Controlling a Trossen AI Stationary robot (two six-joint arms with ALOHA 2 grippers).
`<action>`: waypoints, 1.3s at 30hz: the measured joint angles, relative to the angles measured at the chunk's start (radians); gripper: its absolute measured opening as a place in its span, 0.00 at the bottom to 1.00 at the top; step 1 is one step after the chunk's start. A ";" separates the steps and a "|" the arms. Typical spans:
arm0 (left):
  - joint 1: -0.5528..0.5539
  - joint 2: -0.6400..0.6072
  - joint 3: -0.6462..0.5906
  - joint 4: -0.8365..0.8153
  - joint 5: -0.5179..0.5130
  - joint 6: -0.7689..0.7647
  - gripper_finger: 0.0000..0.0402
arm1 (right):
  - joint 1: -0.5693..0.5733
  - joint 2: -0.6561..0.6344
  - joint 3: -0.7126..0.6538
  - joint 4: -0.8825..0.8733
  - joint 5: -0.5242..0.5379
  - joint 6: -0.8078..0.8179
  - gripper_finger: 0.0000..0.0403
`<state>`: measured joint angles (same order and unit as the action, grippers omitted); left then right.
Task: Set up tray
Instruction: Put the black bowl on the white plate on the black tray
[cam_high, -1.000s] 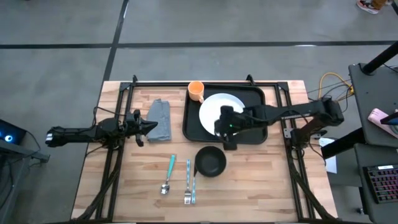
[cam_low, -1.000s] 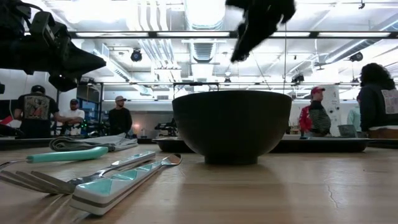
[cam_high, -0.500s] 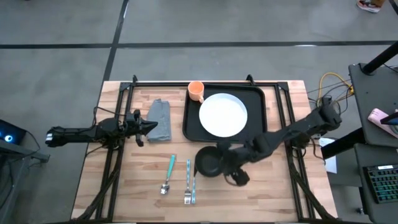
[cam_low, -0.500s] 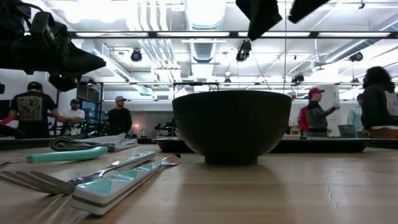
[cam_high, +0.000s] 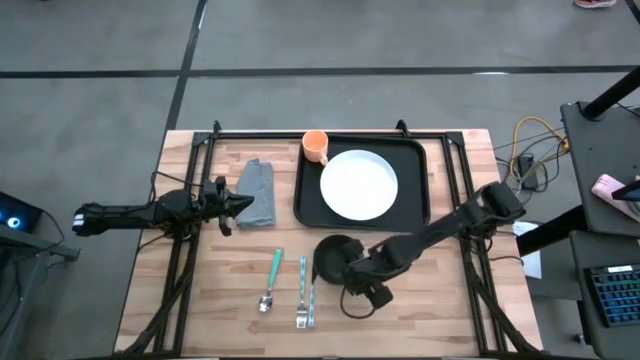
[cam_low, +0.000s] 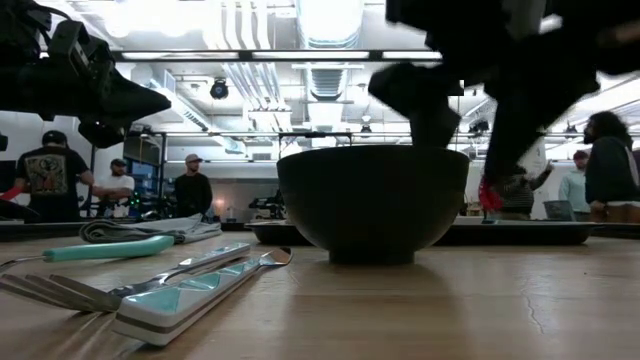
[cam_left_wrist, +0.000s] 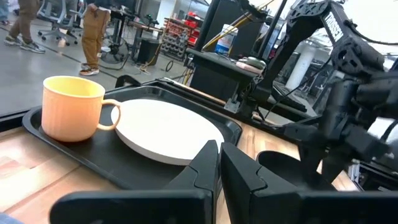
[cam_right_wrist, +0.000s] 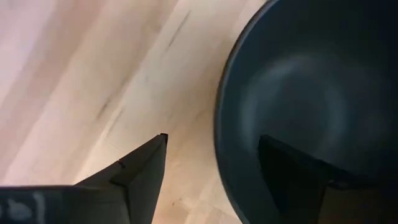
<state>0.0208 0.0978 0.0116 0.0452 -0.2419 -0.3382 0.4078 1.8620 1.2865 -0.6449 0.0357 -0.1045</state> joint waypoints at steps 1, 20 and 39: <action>0.000 0.000 0.000 0.000 0.000 0.000 0.00 | 0.000 0.009 0.000 -0.001 0.000 0.000 0.58; 0.000 0.000 0.000 0.000 0.000 0.000 0.00 | -0.014 0.021 0.000 0.007 0.071 0.082 0.15; 0.000 0.000 0.000 0.000 0.000 0.000 0.00 | -0.102 -0.133 0.135 -0.173 0.279 0.079 0.02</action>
<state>0.0209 0.0978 0.0116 0.0451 -0.2420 -0.3382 0.3063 1.7286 1.4210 -0.8178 0.3149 -0.0254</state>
